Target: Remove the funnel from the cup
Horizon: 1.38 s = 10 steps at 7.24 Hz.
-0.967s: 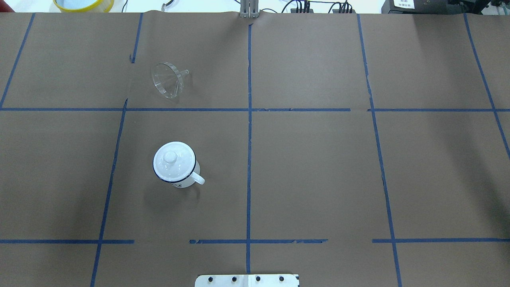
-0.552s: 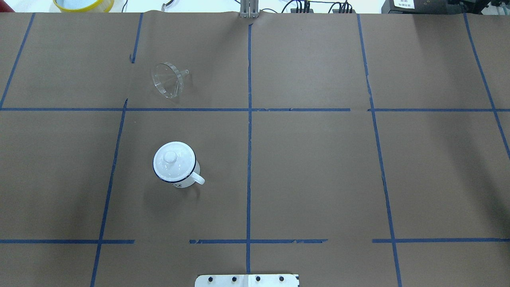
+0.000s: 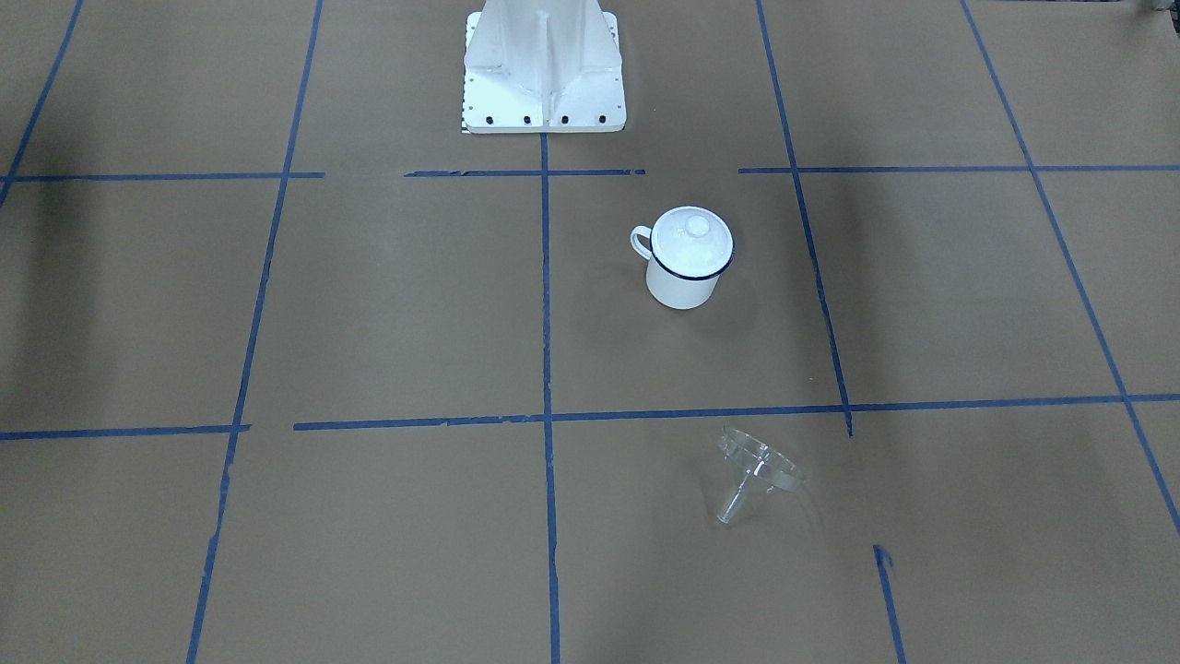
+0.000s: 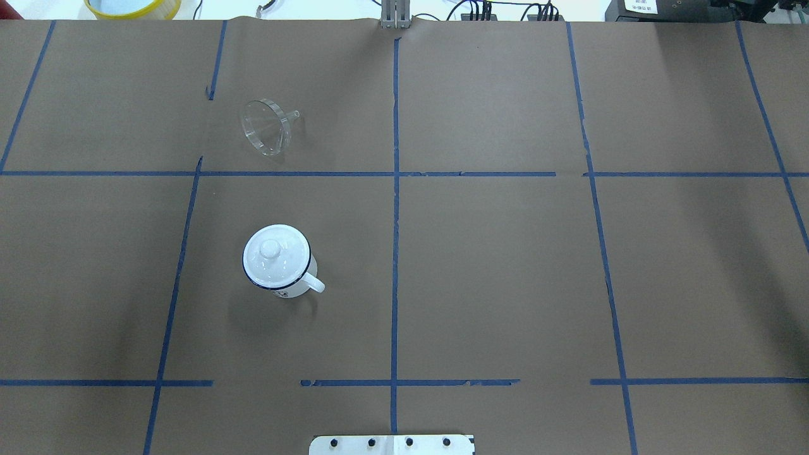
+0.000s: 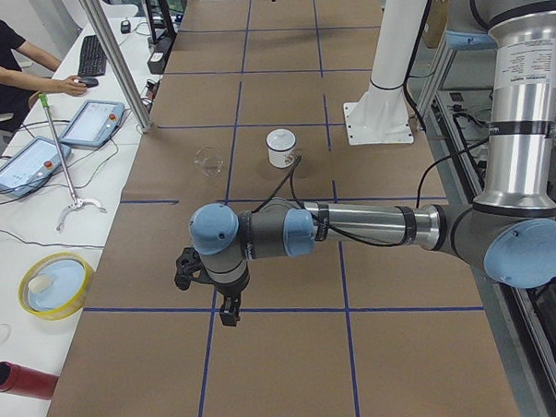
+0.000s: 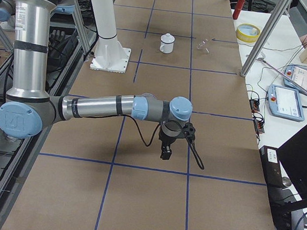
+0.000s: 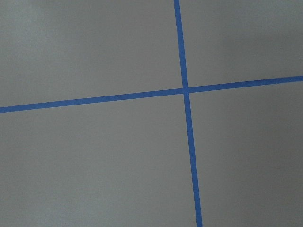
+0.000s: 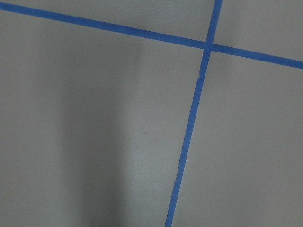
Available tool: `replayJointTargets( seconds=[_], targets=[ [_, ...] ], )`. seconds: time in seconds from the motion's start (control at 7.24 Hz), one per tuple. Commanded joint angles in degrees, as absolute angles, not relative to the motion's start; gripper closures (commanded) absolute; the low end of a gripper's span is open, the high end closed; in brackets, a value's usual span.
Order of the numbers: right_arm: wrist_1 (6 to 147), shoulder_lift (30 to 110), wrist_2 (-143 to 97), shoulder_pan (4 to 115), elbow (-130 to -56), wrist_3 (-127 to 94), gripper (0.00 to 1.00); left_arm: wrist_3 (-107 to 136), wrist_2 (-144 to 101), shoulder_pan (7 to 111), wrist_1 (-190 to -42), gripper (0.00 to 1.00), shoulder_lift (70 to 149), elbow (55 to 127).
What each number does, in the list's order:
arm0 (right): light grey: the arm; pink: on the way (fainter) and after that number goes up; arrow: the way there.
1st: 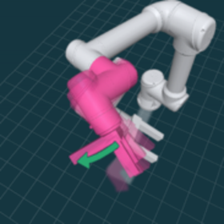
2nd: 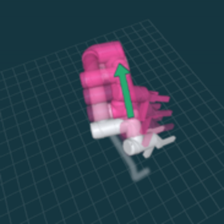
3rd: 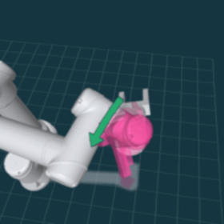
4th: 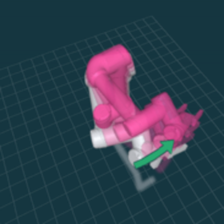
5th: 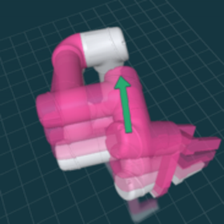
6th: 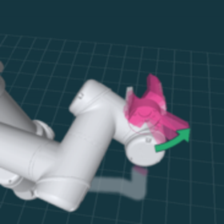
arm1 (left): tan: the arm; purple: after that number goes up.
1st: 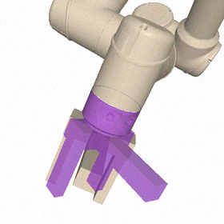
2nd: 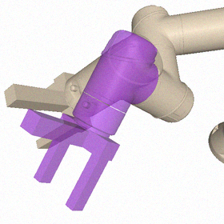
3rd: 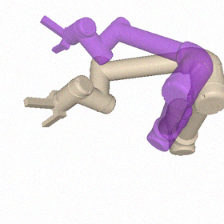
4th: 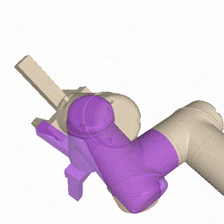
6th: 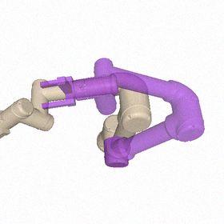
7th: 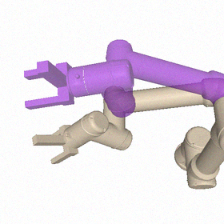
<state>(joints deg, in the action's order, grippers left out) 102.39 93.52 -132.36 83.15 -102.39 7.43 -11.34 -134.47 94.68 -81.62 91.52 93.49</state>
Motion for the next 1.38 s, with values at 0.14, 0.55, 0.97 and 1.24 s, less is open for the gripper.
replayJointTargets(
  seconds=[0.14, 0.55, 0.97, 1.24],
  targets=[
    [102.4, 93.5, -132.4, 83.1, -102.4, 7.5, 0.0, -10.5, -134.6, 94.7, -81.7, 0.0, 91.2, 94.0],
    [102.4, 93.5, -132.4, 83.1, -102.4, 7.4, 0.0, -10.5, -134.5, 94.7, -81.7, 0.0, 91.3, 93.8],
    [102.4, 93.5, -132.4, 83.1, -102.4, 7.4, 0.0, -10.5, -134.4, 94.7, -81.3, 0.0, 91.8, 93.7],
    [102.4, 93.5, -132.4, 83.1, -102.4, 7.4, 0.0, -10.8, -134.4, 94.7, -81.3, 0.0, 91.8, 93.4]
  ],
)
